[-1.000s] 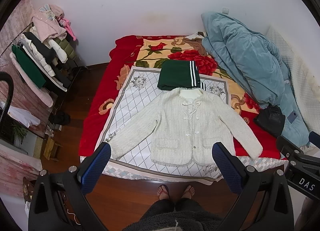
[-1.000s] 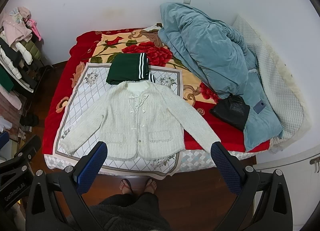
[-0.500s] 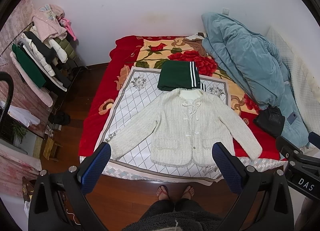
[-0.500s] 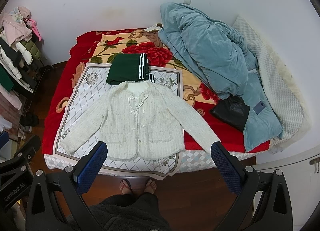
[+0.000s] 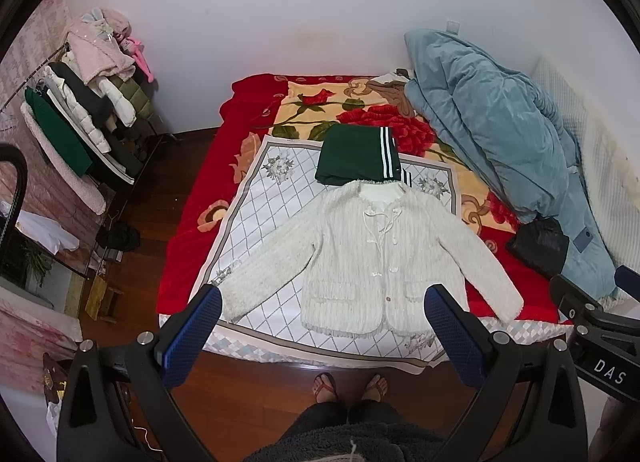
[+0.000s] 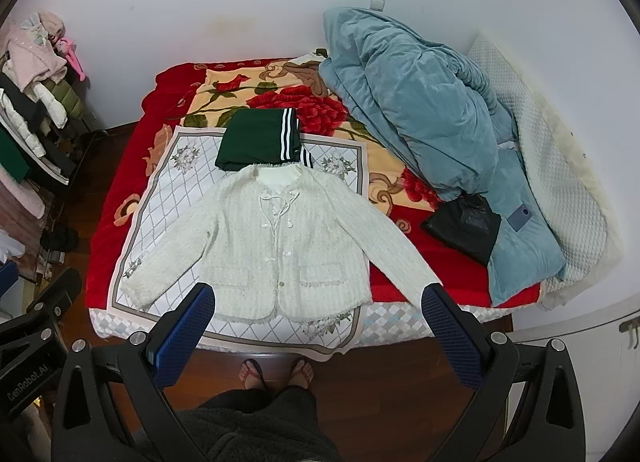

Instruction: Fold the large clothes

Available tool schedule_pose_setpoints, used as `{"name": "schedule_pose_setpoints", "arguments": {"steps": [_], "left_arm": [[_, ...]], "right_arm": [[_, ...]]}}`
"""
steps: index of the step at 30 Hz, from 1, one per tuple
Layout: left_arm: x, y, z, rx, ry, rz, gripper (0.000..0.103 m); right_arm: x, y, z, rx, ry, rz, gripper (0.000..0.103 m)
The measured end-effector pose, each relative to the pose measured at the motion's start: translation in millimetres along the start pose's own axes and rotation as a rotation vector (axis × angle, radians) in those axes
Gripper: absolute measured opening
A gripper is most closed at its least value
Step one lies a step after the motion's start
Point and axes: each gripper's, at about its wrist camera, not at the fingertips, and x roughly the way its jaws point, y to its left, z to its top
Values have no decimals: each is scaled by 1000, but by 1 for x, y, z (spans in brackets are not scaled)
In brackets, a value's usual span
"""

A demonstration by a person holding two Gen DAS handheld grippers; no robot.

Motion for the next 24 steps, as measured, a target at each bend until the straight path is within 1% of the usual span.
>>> {"name": "schedule_pose_setpoints", "arguments": {"steps": [14, 15, 17, 18, 19, 21, 22, 24], "left_arm": [[4, -2, 0, 5, 0, 1, 103], [6, -4, 4, 8, -3, 3, 103], [13, -7, 10, 10, -29, 23, 103], [22, -8, 14, 11, -49, 34, 103], [32, -9, 18, 13, -61, 42, 103], [59, -10, 24, 24, -83, 68, 103], [73, -13, 26, 34, -88, 82, 103], [103, -15, 29, 50, -92, 117, 103]], "right_arm": [[5, 6, -5, 9, 14, -1, 103], [3, 9, 3, 5, 14, -1, 103], [13, 7, 4, 29, 30, 7, 103], [15, 8, 5, 36, 33, 11, 103], [31, 0, 7, 87, 26, 35, 103], [43, -11, 9, 131, 27, 45, 103], [70, -29, 6, 207, 33, 35, 103], [99, -54, 2, 286, 53, 22, 103]]}}
